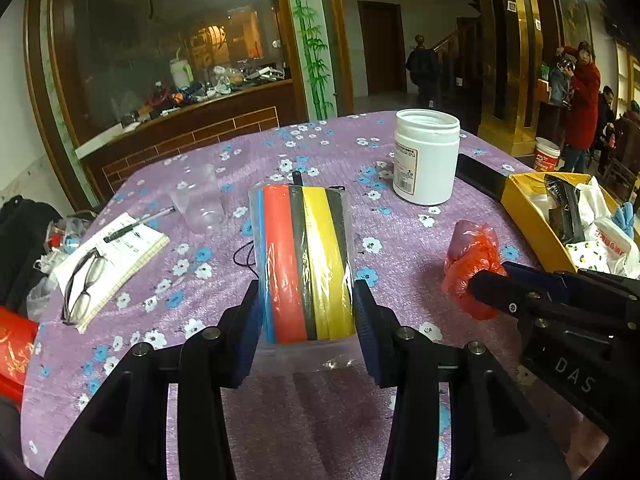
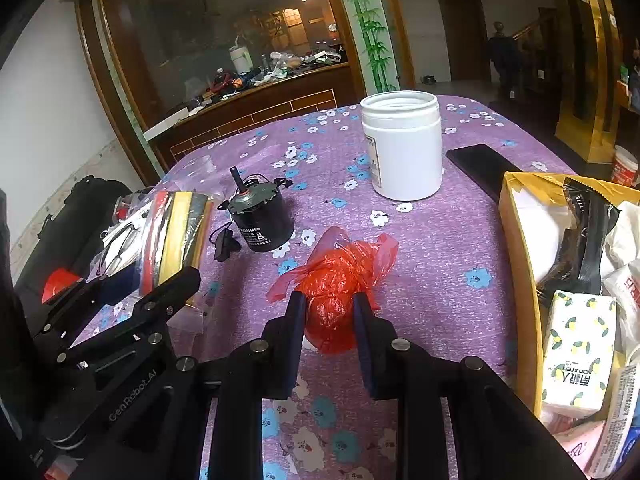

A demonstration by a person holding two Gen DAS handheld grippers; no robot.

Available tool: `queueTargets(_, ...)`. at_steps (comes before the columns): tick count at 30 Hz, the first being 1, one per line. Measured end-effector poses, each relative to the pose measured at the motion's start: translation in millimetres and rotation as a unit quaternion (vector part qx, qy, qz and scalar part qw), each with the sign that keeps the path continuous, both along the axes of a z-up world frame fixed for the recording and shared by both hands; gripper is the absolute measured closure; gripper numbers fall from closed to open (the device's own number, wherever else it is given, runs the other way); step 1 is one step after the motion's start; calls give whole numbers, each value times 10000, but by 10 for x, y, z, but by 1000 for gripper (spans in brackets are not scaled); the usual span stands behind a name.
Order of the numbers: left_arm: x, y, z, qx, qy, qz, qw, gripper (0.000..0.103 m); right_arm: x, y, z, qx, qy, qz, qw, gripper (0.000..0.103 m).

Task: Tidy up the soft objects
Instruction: 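Carry the foam strips and red bag toward the yellow-rimmed box with both grippers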

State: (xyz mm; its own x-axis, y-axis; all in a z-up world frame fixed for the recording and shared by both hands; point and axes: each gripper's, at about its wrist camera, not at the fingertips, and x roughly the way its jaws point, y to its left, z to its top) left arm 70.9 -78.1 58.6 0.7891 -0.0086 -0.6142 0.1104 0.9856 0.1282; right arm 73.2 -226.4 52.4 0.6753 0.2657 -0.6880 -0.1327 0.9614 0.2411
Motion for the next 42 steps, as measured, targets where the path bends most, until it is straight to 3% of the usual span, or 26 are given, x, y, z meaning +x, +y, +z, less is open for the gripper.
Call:
queueTargets(25,-115,-96,52,400,-416,116,9983,61,-15,-24,20,49,-72,-104,9999,78)
queueTargets(42,-227,-153,168,90,-446,-199,9988,61,-354,-344,246,307,-157,-524,9980,78)
